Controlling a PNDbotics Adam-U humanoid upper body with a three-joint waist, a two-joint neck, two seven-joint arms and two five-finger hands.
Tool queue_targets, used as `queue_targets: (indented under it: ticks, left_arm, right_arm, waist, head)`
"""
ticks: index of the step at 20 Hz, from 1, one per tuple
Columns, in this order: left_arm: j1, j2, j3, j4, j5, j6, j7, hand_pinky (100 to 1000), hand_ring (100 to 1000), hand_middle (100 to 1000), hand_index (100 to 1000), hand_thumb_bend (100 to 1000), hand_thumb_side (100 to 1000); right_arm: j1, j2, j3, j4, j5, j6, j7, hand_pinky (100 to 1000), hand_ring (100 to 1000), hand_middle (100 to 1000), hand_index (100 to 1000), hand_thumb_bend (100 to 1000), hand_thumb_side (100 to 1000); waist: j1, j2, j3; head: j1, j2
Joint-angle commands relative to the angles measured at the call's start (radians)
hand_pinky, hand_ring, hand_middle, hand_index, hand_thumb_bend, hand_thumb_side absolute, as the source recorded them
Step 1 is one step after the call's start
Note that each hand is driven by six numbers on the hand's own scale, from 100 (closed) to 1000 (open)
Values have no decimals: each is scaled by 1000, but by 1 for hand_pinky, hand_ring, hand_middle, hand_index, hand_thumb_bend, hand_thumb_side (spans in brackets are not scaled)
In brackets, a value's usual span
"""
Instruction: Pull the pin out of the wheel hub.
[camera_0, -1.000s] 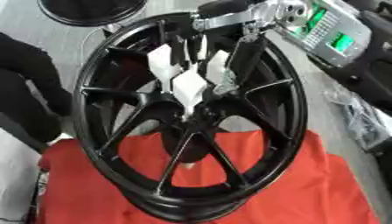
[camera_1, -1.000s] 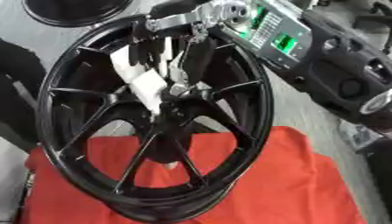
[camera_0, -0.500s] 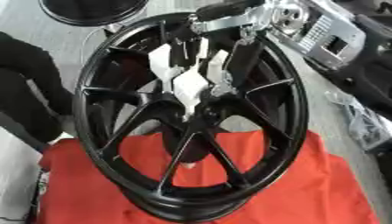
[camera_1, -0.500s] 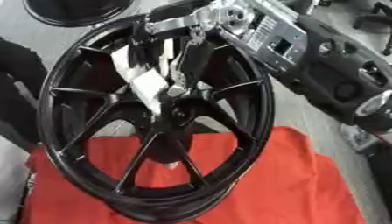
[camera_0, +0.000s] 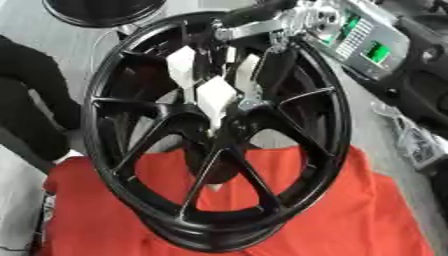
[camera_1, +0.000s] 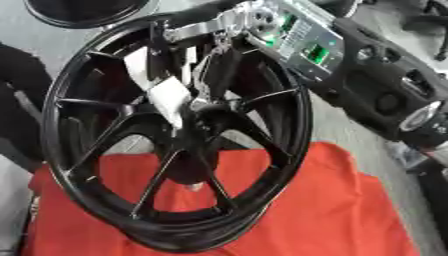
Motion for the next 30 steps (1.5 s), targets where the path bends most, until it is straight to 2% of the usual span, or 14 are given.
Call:
queue_targets:
  ticks: [1,11,16,24,29,30]
  left_arm:
    - [-15,12,3,-19,0,-2,-3,641,813,724,717,336,677]
    - [-16,12,1,-19,0,-1,-5,641,814,725,717,335,678]
    - [-16,13,0,-18,0,0,-6,641,815,726,717,334,679]
    - [-16,14,-3,-17,0,1,-9,641,816,727,717,333,679]
    - [-14,16,-2,-16,0,1,-10,641,816,727,716,333,679]
    - [-13,17,-2,-16,0,1,-10,641,816,727,716,333,679]
  right_arm:
    - [-9,-8,-10,2,6,1,5,711,628,645,741,428,154]
    - [-1,-1,-11,4,-2,12,-3,702,618,633,730,382,137]
    - [-2,-2,-14,-7,-22,29,-28,691,584,595,689,292,104]
    - [-13,-9,-15,-40,-53,56,-58,680,550,556,649,243,100]
    - [-34,-35,-27,-86,-80,72,-58,669,530,533,626,249,100]
    - [-38,-43,-32,-99,-86,77,-57,667,527,531,623,216,119]
  waist:
    - [2,-16,1]
    - [1,-16,2]
    - [1,-17,2]
    - [-2,-20,1]
    - [-3,-23,-2]
    - [-3,-23,-3]
  head:
    - [-4,3]
    - [-4,3]
    - [-4,4]
    - [-4,3]
    - [-4,3]
    - [-4,3]
